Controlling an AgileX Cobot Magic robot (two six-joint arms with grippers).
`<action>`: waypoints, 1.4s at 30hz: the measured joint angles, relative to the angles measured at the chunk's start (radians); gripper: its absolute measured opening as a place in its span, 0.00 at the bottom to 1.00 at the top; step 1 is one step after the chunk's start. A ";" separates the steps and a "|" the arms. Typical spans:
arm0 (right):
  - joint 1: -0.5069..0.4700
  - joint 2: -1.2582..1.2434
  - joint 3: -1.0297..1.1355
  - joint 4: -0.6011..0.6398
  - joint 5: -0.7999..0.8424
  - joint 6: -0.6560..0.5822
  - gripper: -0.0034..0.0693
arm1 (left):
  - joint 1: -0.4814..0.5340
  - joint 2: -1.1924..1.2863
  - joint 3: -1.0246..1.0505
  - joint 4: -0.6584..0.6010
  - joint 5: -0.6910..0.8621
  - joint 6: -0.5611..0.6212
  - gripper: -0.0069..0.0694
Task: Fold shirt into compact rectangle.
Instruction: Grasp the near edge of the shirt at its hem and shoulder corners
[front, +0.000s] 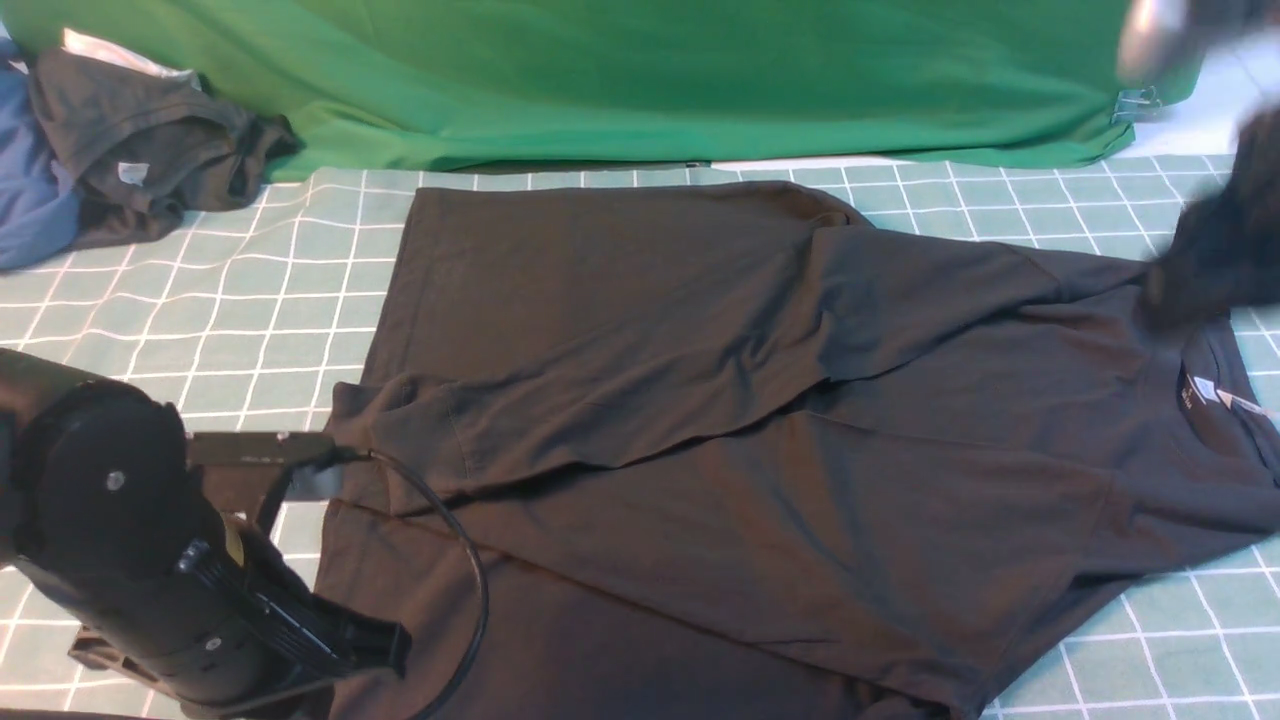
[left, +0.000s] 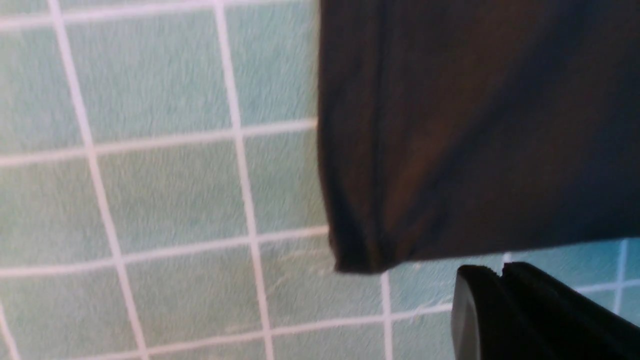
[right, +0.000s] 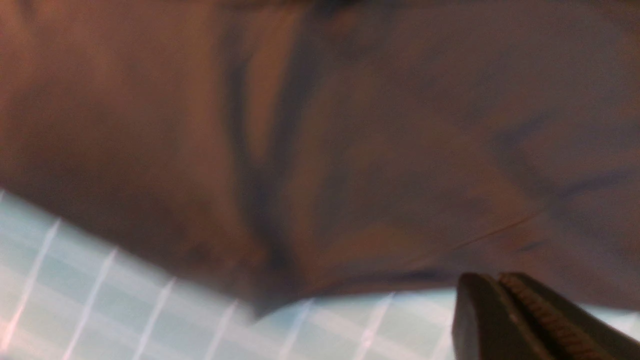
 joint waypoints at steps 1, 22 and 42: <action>0.016 -0.006 0.044 0.016 -0.013 -0.004 0.17 | 0.000 -0.012 0.000 0.000 -0.008 0.000 0.10; 0.406 0.201 0.463 -0.117 -0.646 0.060 0.70 | 0.000 -0.095 0.000 0.003 -0.019 0.000 0.11; 0.406 0.112 0.463 -0.121 -0.522 0.199 0.09 | 0.000 -0.103 0.000 0.003 -0.019 0.022 0.11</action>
